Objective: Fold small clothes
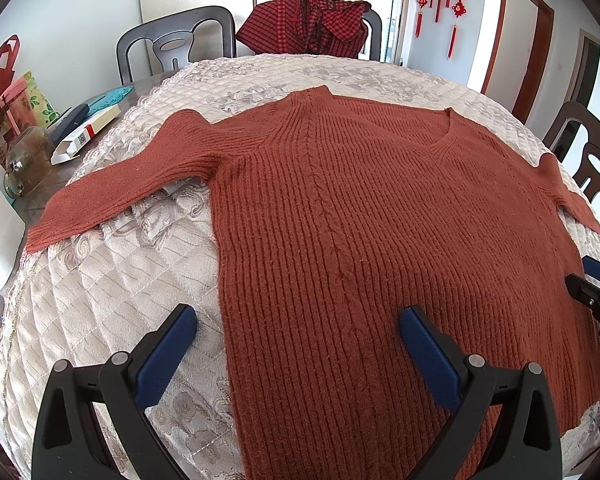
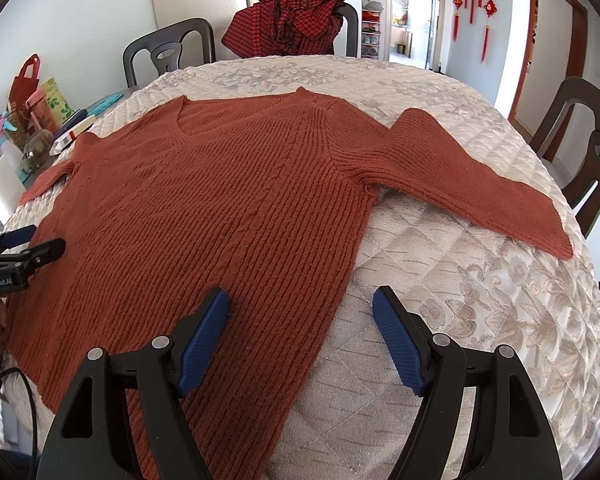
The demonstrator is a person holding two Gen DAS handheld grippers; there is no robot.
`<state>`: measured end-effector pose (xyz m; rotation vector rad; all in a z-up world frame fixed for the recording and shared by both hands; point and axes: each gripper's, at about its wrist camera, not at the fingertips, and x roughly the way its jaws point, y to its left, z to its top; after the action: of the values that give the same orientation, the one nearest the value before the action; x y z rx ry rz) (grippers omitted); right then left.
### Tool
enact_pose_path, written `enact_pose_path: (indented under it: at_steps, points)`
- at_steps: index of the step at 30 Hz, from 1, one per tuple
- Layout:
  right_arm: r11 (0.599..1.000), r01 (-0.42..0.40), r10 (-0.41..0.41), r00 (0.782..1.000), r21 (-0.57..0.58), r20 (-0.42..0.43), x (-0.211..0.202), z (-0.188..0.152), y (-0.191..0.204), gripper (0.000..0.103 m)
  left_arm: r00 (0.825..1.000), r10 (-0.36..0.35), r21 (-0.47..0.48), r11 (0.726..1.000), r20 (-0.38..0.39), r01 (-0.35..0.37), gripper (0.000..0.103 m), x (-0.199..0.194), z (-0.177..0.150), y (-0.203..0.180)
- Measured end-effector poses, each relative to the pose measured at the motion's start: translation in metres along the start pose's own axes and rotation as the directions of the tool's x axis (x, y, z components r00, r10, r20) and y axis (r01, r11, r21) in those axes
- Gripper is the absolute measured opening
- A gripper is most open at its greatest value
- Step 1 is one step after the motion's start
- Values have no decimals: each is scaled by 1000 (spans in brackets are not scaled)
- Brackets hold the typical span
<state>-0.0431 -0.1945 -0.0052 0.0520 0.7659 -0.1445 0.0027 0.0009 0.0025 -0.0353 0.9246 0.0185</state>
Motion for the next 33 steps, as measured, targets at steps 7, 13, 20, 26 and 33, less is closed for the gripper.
enact_pose_path:
  at_steps: [7, 13, 20, 26, 33]
  points:
    - [1000, -1, 1, 1000, 1, 0, -1, 0, -1, 75, 1000, 2, 0, 1000, 1, -2, 103, 0, -1, 1]
    - [1000, -1, 1, 1000, 1, 0, 0, 0, 0, 75, 1000, 2, 0, 1000, 2, -2, 103, 0, -2, 1]
    - [1000, -1, 1, 1000, 1, 0, -1, 0, 0, 75, 1000, 3, 1, 1000, 3, -3, 103, 0, -2, 1]
    - [1000, -1, 1, 1000, 1, 0, -1, 0, 0, 76, 1000, 3, 1, 1000, 4, -3, 103, 0, -2, 1]
    - [1000, -2, 2, 1000, 1, 0, -1, 0, 0, 76, 1000, 3, 1, 1000, 5, -3, 103, 0, -2, 1]
